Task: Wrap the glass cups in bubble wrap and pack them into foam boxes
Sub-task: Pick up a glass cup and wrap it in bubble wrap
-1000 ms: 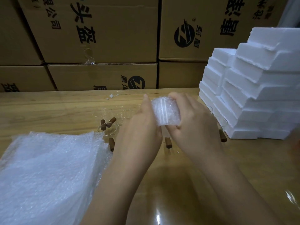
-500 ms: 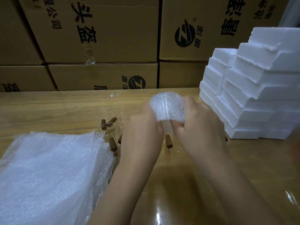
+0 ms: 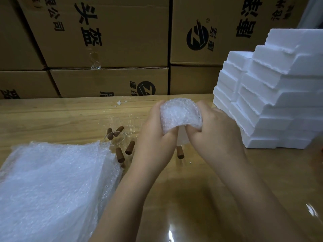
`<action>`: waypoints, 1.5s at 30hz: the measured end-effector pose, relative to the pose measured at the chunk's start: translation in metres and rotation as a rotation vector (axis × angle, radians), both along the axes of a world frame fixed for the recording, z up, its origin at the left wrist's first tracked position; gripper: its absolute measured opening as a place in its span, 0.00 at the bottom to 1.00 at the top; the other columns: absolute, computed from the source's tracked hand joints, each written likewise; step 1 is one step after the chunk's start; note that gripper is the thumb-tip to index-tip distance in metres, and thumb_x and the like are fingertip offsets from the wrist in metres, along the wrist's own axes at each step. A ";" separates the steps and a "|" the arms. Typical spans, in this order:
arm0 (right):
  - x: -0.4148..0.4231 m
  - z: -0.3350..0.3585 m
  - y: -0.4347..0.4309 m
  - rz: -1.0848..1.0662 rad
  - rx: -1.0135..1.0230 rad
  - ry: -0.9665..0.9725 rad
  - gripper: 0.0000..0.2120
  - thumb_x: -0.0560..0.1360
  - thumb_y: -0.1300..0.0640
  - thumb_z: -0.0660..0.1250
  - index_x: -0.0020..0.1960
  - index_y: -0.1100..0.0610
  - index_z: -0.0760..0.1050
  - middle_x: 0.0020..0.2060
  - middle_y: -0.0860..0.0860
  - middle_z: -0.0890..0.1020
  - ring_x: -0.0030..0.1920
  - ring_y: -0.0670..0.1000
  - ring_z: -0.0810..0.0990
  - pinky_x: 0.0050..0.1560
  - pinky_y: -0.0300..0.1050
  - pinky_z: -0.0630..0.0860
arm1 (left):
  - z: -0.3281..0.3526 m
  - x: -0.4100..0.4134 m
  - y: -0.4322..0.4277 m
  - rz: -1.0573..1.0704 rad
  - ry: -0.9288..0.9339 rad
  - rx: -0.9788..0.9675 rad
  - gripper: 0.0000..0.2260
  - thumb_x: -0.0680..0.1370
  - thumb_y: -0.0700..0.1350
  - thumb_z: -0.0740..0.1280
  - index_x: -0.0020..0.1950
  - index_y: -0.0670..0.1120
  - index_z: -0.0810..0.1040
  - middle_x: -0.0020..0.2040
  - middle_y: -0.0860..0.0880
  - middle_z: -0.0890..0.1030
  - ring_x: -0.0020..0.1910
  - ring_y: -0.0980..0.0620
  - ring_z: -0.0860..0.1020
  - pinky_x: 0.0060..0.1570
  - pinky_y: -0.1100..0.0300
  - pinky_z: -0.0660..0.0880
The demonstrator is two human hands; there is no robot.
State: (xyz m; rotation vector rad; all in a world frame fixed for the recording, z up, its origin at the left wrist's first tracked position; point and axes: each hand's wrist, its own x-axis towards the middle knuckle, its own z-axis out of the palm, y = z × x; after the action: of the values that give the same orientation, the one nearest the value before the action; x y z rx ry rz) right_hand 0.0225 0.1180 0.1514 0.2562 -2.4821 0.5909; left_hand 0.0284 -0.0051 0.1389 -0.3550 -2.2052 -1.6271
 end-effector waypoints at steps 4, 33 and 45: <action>-0.002 -0.003 0.000 0.098 -0.089 -0.135 0.10 0.73 0.46 0.59 0.49 0.50 0.66 0.34 0.46 0.73 0.35 0.45 0.70 0.29 0.42 0.62 | -0.005 -0.004 0.006 -0.007 -0.021 0.235 0.16 0.70 0.39 0.60 0.53 0.57 0.72 0.44 0.65 0.79 0.42 0.67 0.77 0.36 0.73 0.72; -0.006 0.009 0.016 0.381 -0.414 -0.731 0.12 0.74 0.53 0.61 0.33 0.46 0.75 0.19 0.45 0.74 0.18 0.42 0.71 0.19 0.32 0.62 | -0.011 -0.007 -0.014 -0.362 0.284 -0.271 0.36 0.64 0.52 0.77 0.69 0.50 0.67 0.65 0.53 0.75 0.64 0.56 0.74 0.59 0.53 0.75; 0.016 0.024 0.019 0.547 -0.103 0.078 0.14 0.76 0.43 0.57 0.49 0.43 0.81 0.49 0.34 0.81 0.61 0.39 0.74 0.72 0.54 0.57 | -0.004 -0.004 -0.028 -0.162 0.270 -0.135 0.28 0.62 0.56 0.75 0.59 0.61 0.68 0.55 0.62 0.77 0.49 0.64 0.79 0.41 0.75 0.73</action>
State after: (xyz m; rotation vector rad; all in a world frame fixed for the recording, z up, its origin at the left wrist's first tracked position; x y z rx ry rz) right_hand 0.0383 0.1368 0.1754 0.9137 -2.2910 0.9037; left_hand 0.0242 -0.0326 0.1347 -0.7622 -2.1286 -1.4139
